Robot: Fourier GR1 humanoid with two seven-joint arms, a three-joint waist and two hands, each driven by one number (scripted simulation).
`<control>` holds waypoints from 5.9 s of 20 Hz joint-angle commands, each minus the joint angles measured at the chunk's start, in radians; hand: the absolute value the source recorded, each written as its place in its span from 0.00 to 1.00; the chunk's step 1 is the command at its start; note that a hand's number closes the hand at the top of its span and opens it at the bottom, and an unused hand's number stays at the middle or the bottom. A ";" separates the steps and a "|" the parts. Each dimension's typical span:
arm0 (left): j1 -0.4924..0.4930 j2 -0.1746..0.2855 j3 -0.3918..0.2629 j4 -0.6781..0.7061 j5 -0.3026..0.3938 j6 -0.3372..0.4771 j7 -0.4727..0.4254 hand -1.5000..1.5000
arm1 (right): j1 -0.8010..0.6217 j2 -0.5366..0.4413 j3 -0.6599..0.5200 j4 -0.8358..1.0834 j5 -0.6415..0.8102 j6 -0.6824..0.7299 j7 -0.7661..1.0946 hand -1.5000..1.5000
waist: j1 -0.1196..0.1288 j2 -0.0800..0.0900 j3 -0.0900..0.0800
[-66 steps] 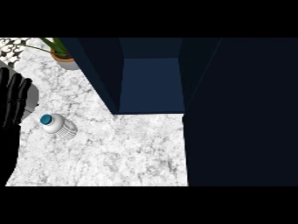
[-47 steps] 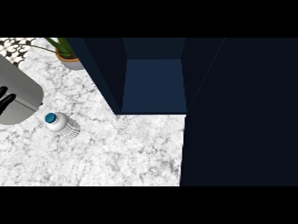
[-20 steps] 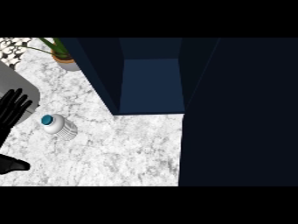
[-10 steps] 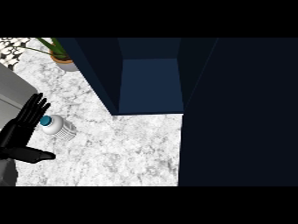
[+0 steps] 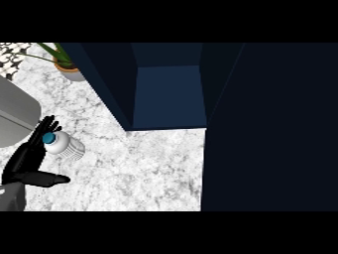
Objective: Pick up the bottled water, place it into the cabinet and close the cabinet
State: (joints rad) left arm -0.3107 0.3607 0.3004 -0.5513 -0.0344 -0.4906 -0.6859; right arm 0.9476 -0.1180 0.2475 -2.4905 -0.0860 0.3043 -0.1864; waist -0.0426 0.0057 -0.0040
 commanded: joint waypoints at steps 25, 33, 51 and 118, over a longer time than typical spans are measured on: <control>-0.040 -0.219 0.050 0.262 0.092 0.037 -0.276 1.00 | 0.068 -0.009 -0.022 -0.044 -0.042 -0.001 -0.040 0.00 | 0.018 0.000 0.001; -0.028 -0.349 0.025 0.130 0.114 0.182 -0.284 1.00 | 0.028 0.005 0.021 -0.061 0.006 -0.032 0.013 0.00 | 0.042 -0.008 0.004; -0.098 -0.361 -0.437 -0.210 0.474 0.488 0.047 1.00 | 0.094 -0.020 -0.018 -0.055 -0.050 0.020 -0.035 0.00 | 0.024 -0.016 0.005; -0.336 -0.196 -0.679 -0.455 0.410 1.160 0.320 0.00 | -0.083 -0.045 -0.057 0.070 -0.085 0.123 -0.052 0.00 | -0.108 0.007 -0.001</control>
State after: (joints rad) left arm -0.3781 0.2412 -0.4102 -0.9297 0.3405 0.7663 -0.3642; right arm 0.8606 -0.1607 0.1847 -2.4175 -0.1524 0.4225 -0.2455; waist -0.1170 0.0141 0.0009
